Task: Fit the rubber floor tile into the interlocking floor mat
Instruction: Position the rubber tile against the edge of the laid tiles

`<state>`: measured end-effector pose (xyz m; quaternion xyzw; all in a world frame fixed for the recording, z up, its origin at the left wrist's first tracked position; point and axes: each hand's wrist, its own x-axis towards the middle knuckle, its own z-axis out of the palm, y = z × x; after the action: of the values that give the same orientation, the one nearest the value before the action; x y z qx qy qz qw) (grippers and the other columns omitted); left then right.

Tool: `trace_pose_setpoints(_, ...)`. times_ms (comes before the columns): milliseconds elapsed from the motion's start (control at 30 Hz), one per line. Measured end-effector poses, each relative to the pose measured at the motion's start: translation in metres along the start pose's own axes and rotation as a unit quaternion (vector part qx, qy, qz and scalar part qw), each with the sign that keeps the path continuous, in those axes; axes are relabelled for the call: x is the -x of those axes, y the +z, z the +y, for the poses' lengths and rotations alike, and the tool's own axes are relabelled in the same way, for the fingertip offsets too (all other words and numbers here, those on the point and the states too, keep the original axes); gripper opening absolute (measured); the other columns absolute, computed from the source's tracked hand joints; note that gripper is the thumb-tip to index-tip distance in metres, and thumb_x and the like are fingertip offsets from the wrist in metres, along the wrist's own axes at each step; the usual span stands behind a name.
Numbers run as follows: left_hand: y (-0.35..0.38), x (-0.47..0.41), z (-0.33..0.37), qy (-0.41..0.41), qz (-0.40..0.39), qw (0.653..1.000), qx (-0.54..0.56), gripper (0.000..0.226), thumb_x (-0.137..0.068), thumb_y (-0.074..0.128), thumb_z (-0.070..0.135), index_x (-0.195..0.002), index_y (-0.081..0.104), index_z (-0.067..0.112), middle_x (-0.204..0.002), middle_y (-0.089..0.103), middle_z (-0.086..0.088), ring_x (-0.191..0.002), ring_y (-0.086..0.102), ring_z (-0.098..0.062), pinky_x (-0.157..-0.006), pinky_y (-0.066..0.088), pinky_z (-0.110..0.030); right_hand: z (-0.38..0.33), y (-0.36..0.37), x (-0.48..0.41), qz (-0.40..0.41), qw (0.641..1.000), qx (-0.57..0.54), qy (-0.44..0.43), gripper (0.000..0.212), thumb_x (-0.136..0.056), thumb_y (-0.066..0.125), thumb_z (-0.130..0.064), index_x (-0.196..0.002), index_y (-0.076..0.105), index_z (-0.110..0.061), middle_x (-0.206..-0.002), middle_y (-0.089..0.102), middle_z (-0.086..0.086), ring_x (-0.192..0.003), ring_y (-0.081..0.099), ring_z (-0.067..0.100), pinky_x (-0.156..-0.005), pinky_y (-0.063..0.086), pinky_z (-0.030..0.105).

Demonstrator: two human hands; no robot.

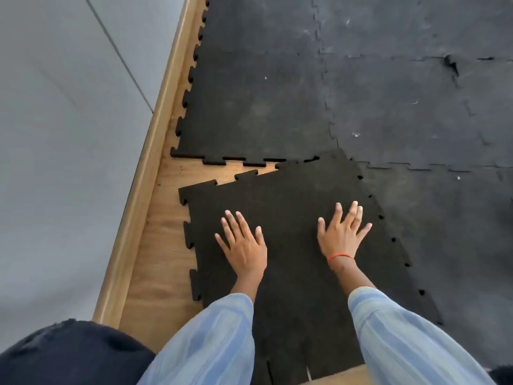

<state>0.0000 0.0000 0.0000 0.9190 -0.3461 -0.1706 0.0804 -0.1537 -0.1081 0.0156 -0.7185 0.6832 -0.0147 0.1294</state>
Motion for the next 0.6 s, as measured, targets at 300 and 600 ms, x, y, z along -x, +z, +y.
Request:
trace_pose_setpoints(300, 0.022, -0.03, -0.056, -0.174, 0.049, 0.982, 0.06, 0.105, -0.079, 0.036, 0.078, -0.152, 0.004, 0.01, -0.157, 0.002, -0.028, -0.143, 0.003, -0.045, -0.112, 0.01, -0.062, 0.051, 0.014, -0.037, 0.027, 0.986, -0.029, 0.162, 0.12, -0.065, 0.032, -0.09, -0.15, 0.008, -0.008, -0.157, 0.014, 0.02, -0.145, 0.008, 0.037, -0.118, 0.003, 0.054)
trace_pose_setpoints(600, -0.002, -0.043, -0.052, -0.272, 0.077, 0.945, 0.165, 0.115, -0.069, 0.065, 0.07, -0.149, 0.016, 0.004, -0.146, 0.023, -0.03, -0.127, 0.032, -0.042, -0.103, 0.035, -0.048, 0.045, -0.009, -0.047, 0.002, 0.957, -0.117, 0.264, 0.131, -0.052, 0.063, -0.083, -0.147, 0.017, -0.004, -0.145, 0.032, 0.023, -0.135, 0.028, 0.038, -0.109, 0.026, 0.05)
